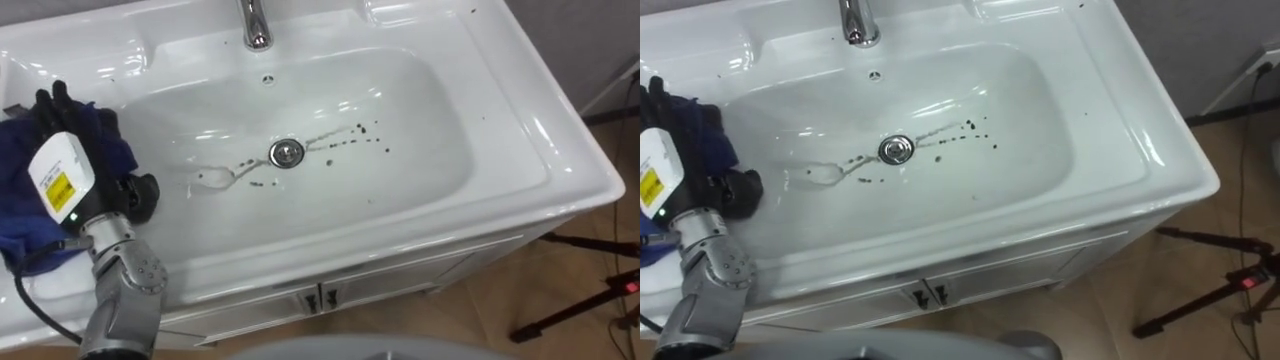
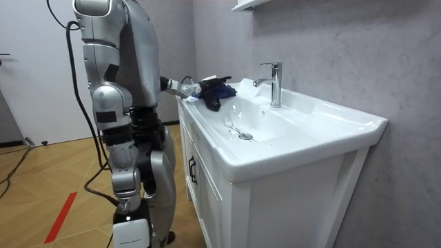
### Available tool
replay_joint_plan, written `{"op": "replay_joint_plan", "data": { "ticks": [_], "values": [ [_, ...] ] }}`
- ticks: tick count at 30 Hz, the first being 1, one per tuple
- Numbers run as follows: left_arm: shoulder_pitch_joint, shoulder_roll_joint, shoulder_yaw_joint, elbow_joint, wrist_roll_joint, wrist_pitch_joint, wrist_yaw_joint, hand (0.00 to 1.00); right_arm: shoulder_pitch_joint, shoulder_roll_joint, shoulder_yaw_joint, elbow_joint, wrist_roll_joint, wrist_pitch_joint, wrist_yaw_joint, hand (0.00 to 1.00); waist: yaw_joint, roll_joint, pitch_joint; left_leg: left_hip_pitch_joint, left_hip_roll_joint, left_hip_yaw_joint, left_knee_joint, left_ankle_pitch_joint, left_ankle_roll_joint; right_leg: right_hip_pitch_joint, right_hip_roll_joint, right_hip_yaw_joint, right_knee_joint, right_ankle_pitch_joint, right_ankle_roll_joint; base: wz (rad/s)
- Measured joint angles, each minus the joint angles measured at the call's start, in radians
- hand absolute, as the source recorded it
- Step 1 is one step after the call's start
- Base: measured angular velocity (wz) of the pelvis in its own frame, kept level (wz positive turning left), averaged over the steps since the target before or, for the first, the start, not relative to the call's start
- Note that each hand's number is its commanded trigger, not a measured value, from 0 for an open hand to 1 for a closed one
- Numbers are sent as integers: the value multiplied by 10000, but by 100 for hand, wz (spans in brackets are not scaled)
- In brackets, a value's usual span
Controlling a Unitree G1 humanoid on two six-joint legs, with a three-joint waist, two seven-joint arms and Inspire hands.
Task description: Wipe basin
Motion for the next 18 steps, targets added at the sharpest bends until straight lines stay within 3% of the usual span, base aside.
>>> {"op": "replay_joint_plan", "data": {
  "ticks": [4,18],
  "values": [
    [8,0,288,1,0,0,264,0,-28,-45,-2,-84,-7,-8,-17,0,29,-15,10,-9,6,-12,0,2,-4,-1,0,-27,-2,0,0,0],
    [-16,11,297,129,-3,-25,661,0,157,-64,1,-97,5,-1,-102,0,31,-32,20,15,-2,-29,-6,2,-4,19,2,3,6,0,0,0]
  ]
}}
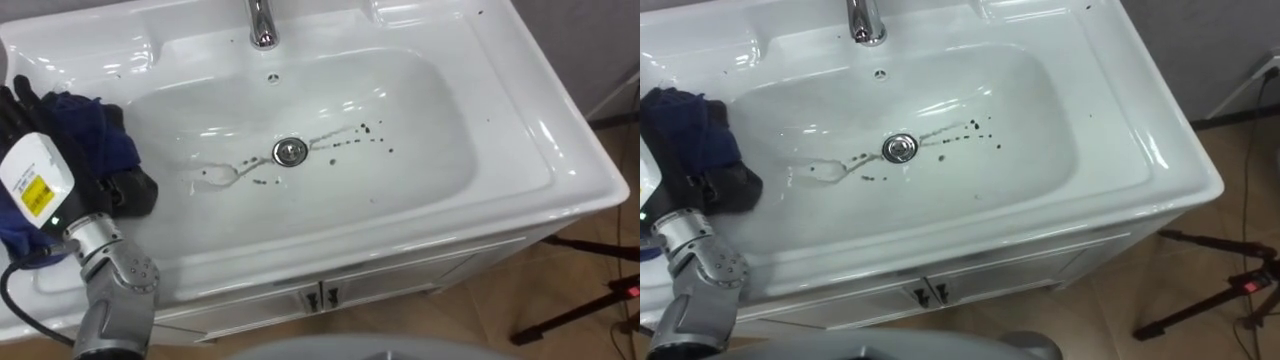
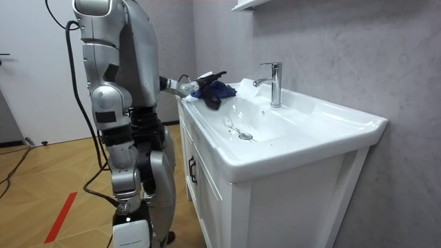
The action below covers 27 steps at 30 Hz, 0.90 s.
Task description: Wipe basin
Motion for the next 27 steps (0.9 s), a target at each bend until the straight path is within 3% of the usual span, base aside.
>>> {"op": "replay_joint_plan", "data": {
  "ticks": [7,17,20,27],
  "values": [
    [-119,2,46,650,-5,12,-130,0,185,-35,-8,-46,-3,33,126,0,138,50,-39,187,6,13,-5,0,-1,171,10,27,0,-7,-2,-2],
    [-228,3,273,889,-2,190,-456,0,197,-59,-30,-252,-32,565,100,0,230,106,-131,111,8,0,-70,14,-23,41,22,-15,23,-20,-14,-1],
    [-130,3,288,874,-2,190,-477,0,139,-59,-36,-324,-40,564,73,0,241,98,-176,117,9,-20,-52,21,-30,57,20,-37,16,-22,-18,0],
    [-90,2,296,813,-2,191,-511,0,148,-60,-412,-544,-29,575,-270,0,266,86,-184,111,6,-225,-43,22,-31,84,21,-137,4,-29,-28,1]
  ]
}}
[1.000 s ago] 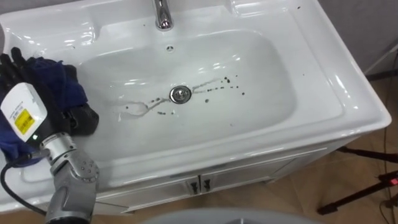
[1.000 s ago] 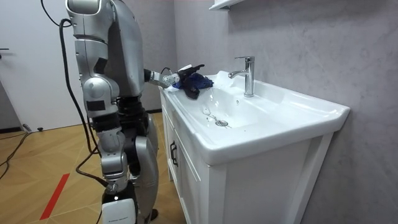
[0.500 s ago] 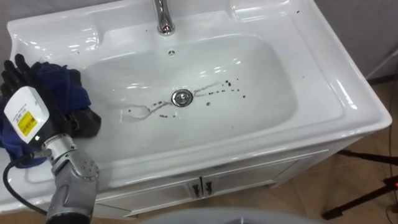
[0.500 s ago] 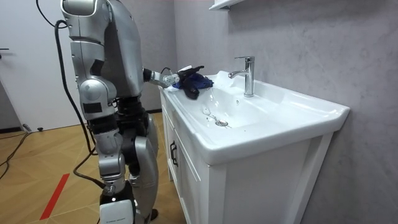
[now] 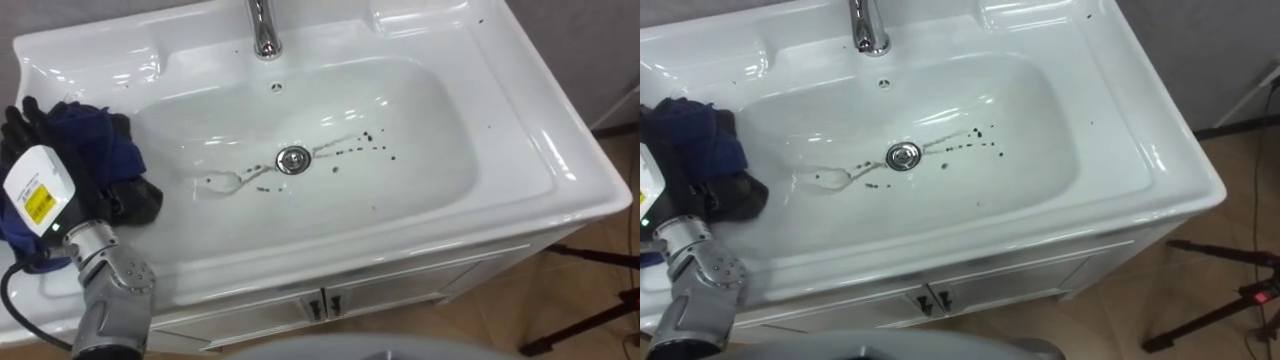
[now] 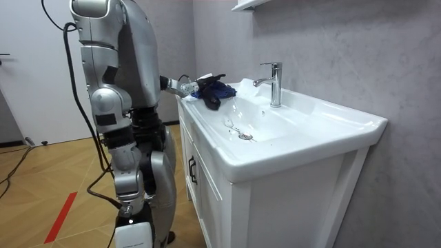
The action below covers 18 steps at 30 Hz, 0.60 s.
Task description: Wipe basin
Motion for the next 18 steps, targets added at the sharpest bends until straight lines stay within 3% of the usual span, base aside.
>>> {"op": "replay_joint_plan", "data": {
  "ticks": [9,18],
  "values": [
    [13,-4,-6,-2,-1,-5,1,0,26,-13,12,-96,33,5,-109,0,155,-25,-12,71,6,-61,21,2,-3,69,-1,-75,-5,-3,-5,-1],
    [12,-7,-3,21,5,-6,-245,0,97,-14,21,-102,-71,222,-144,0,312,-63,-29,207,11,-516,30,24,-40,285,-27,-716,-5,-103,-81,5]
  ]
}}
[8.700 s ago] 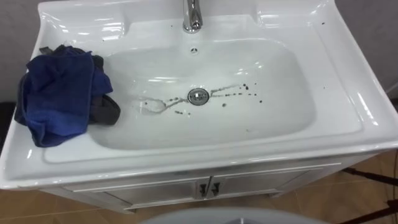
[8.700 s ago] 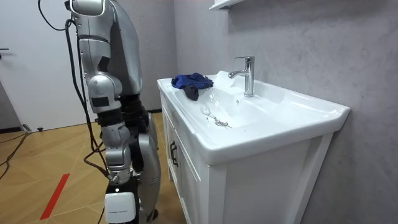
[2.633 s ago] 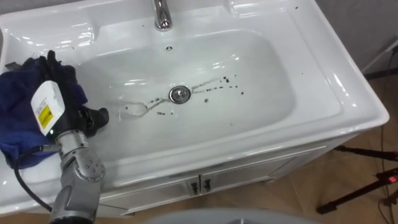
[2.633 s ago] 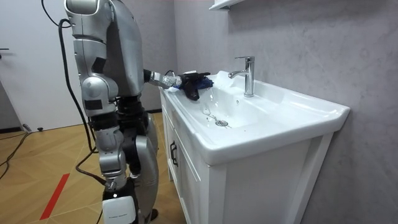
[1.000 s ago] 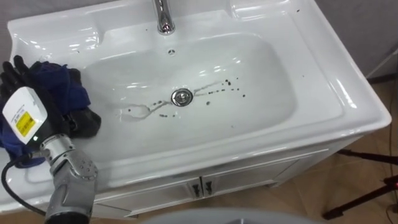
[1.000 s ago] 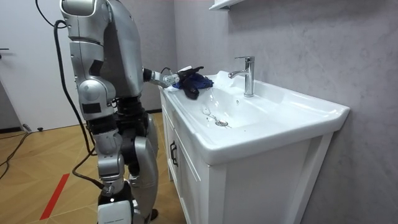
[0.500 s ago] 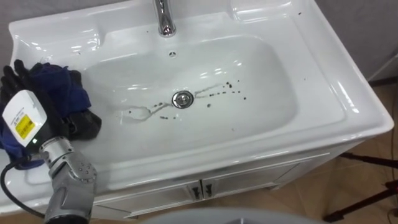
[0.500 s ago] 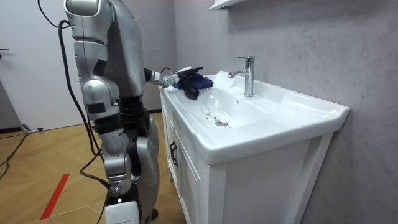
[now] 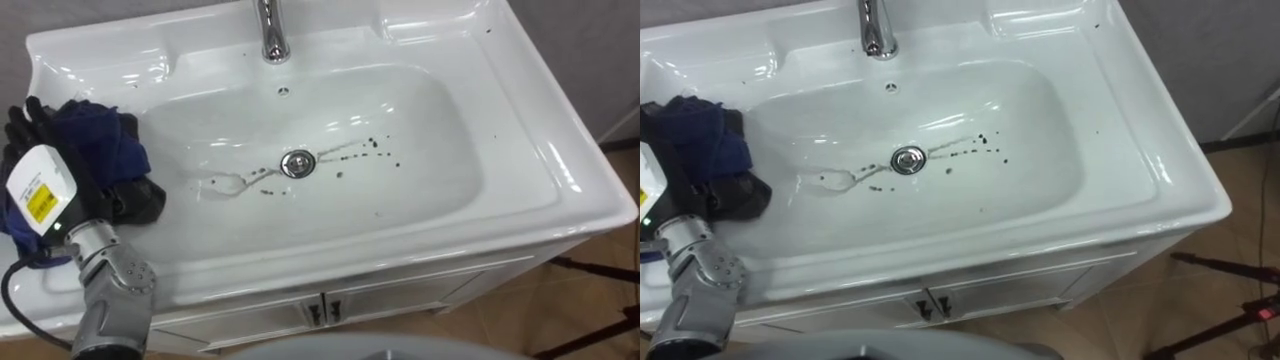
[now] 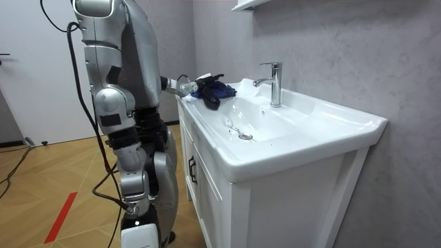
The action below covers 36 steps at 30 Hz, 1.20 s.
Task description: Wipe basin
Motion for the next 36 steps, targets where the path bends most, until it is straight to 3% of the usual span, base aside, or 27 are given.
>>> {"op": "replay_joint_plan", "data": {
  "ticks": [5,10,21,24,28,29,31,32,33,35,36],
  "values": [
    [0,2,0,16,9,6,-81,0,-2,-33,58,2,-268,90,-7,0,221,3,0,-3,14,-402,18,53,-86,13,23,-67,1,-73,-93,1],
    [0,9,13,125,70,66,-159,0,112,-56,116,0,-343,263,17,0,226,2,0,0,40,-634,14,150,-234,79,42,-213,6,-116,-166,7],
    [15,101,11,441,701,300,-273,0,217,-218,343,-30,-346,557,112,0,231,-4,4,-12,143,-602,18,297,-469,84,142,-276,76,-279,-433,2],
    [336,66,-107,675,975,294,-403,0,212,-220,374,-97,-355,668,172,0,233,-28,7,-23,195,-637,18,328,-516,50,198,-282,76,-329,-512,1],
    [434,107,-118,722,1089,286,-450,0,219,-219,361,-154,-606,740,336,0,229,-104,-34,-45,288,-642,21,413,-623,-24,211,-314,100,-370,-640,4],
    [438,121,-100,734,1084,288,-450,15,220,-218,361,-162,-627,741,335,0,227,-125,-48,-39,302,-643,21,424,-641,-18,220,-335,109,-374,-662,0],
    [439,237,-82,917,1075,288,-430,20,236,-229,351,-283,-755,774,330,0,223,-180,-84,9,326,-626,27,491,-718,27,223,-385,183,-413,-737,0],
    [439,286,-82,1028,1075,288,-401,37,247,-227,345,-475,-786,881,331,0,214,-181,-85,25,341,-619,23,522,-761,68,230,-409,198,-426,-770,0],
    [439,302,-81,1098,1076,287,-367,72,252,-227,338,-537,-813,894,332,0,217,-181,-85,45,344,-615,13,552,-763,100,233,-410,206,-422,-787,0],
    [441,318,-72,1385,1079,285,-227,100,384,-219,274,-824,-994,932,344,0,224,-181,-85,206,351,-599,6,625,-810,208,243,-400,189,-446,-852,-2],
    [440,324,-51,1457,1080,285,-179,100,383,-219,269,-831,-1061,943,355,0,221,-181,-85,261,359,-589,6,626,-810,256,252,-386,192,-465,-881,-9]
  ]
}}
